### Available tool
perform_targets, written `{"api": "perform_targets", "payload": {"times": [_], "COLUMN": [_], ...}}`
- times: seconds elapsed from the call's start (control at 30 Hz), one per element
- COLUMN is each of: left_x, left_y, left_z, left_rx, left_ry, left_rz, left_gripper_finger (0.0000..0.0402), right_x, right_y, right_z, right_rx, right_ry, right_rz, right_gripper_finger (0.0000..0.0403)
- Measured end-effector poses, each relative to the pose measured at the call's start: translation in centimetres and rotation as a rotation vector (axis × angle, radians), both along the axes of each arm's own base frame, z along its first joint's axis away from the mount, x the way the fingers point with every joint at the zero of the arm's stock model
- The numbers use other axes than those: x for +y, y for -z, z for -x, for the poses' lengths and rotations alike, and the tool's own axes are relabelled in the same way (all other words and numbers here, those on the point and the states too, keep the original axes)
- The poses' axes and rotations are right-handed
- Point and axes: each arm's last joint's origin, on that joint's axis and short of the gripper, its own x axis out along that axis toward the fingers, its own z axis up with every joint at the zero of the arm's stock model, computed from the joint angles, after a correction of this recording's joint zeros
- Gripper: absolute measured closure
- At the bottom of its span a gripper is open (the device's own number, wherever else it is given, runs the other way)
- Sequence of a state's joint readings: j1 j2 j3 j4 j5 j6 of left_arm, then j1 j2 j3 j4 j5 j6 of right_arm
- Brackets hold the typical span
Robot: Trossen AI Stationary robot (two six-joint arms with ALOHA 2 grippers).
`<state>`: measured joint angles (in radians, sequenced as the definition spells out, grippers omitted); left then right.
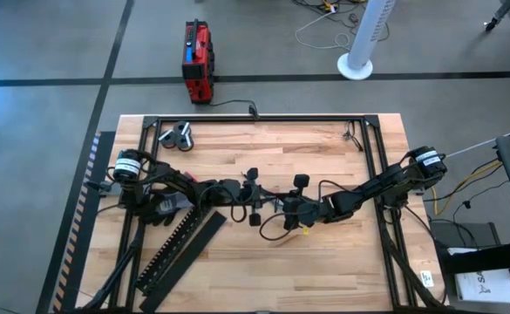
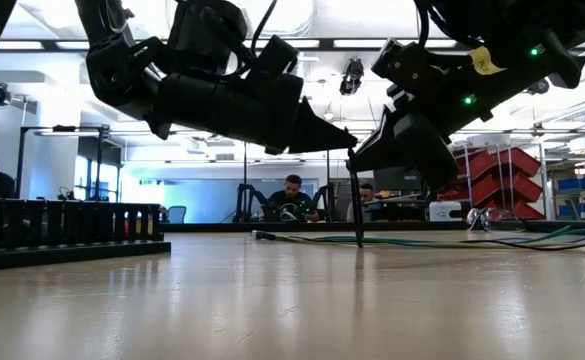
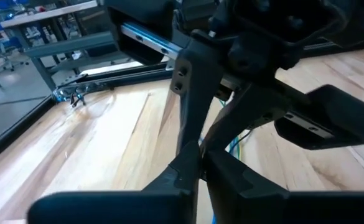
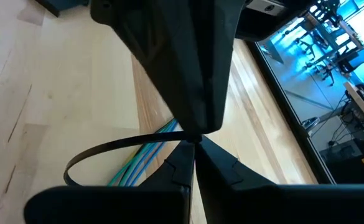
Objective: Ziptie cables
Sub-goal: Wrap the cable wires with the black zip tie
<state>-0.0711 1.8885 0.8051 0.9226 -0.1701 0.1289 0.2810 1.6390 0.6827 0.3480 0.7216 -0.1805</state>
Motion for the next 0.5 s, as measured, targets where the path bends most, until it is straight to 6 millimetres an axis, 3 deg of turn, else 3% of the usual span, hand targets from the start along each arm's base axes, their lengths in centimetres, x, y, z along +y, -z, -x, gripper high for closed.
{"api": "perform_targets", "payload": {"times": [0.27,0.5], "left_x": [0.02,0.03], "left_y": [0.02,0.04], "left_z": [0.01,0.02], "left_rx": [0.000,-0.001], "left_ry": [-0.007,-0.009], "left_rz": [0.010,0.017], "left_gripper_finger": [0.0401,0.0402], "right_x": [0.06,-0.03], "right_y": [-0.02,-0.41], "right_z": [0.03,0.55], "right_rx": [0.034,0.074], "right_ry": [-0.035,-0.046], "right_rz": [0.051,0.037], "right_gripper_finger": [0.0400,0.0332]}}
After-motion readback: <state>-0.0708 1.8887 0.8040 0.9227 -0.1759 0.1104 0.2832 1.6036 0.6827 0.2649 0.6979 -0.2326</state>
